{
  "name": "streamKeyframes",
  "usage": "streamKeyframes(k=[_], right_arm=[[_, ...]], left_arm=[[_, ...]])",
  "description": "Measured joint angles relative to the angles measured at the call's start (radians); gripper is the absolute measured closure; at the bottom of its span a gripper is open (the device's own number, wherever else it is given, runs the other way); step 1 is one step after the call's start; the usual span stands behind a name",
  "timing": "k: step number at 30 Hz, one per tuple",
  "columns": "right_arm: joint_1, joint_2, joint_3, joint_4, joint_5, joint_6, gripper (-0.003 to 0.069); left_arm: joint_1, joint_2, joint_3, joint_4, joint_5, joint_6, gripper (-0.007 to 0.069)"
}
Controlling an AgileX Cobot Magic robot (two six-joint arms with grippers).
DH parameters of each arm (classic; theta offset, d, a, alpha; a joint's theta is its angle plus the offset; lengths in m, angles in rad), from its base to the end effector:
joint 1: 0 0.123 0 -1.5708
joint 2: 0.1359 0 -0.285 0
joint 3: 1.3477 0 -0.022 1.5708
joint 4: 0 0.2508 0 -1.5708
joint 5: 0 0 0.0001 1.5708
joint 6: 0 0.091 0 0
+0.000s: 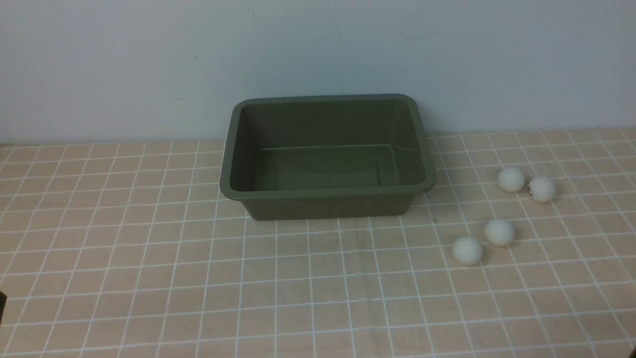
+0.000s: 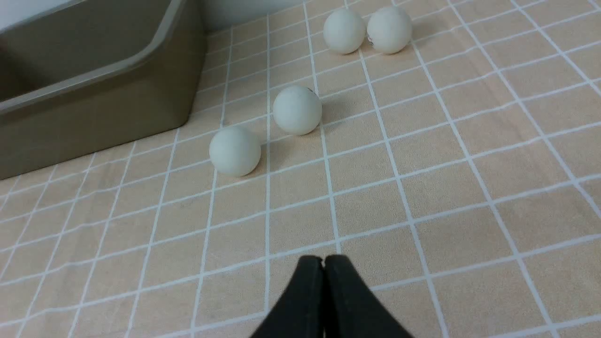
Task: Put the table tennis balls into the box on the light coffee tablecloth.
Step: 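Reach for and grasp a ping pong ball on the table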
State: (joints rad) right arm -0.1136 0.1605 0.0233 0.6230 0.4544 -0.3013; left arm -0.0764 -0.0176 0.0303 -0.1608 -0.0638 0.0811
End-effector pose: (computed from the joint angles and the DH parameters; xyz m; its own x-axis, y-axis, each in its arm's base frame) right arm 0.0597 0.0167 0.1637 -0.4684 0.3148 -0.8255 0.0094 0.9361 0.3516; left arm 0.0555 -0.0033 0.2096 0.1310 -0.0896 -0.9873 0.0769 0.9938 -0.0799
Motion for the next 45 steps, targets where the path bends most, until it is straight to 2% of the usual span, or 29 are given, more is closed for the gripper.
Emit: streamKeyframes(k=[38, 41, 43, 44, 45], right_arm=[[0.0, 0.0, 0.0, 0.0, -0.001, 0.0, 0.0678], [0.0, 0.0, 0.0, 0.059, -0.034, -0.001, 0.0678], [0.0, 0.0, 0.001, 0.172, -0.068, -0.001, 0.0678], [0.0, 0.0, 0.002, 0.282, -0.09, -0.001, 0.0678], [0.0, 0.0, 0.003, 0.316, -0.092, -0.001, 0.0678]], left_arm=[[0.0, 0.0, 0.0, 0.0, 0.0, 0.0, 0.0689], [0.0, 0.0, 0.0, 0.0, 0.0, 0.0, 0.0689], [0.0, 0.0, 0.0, 0.0, 0.0, 0.0, 0.0689], [0.0, 0.0, 0.0, 0.0, 0.0, 0.0, 0.0689], [0.0, 0.0, 0.0, 0.0, 0.0, 0.0, 0.0689]])
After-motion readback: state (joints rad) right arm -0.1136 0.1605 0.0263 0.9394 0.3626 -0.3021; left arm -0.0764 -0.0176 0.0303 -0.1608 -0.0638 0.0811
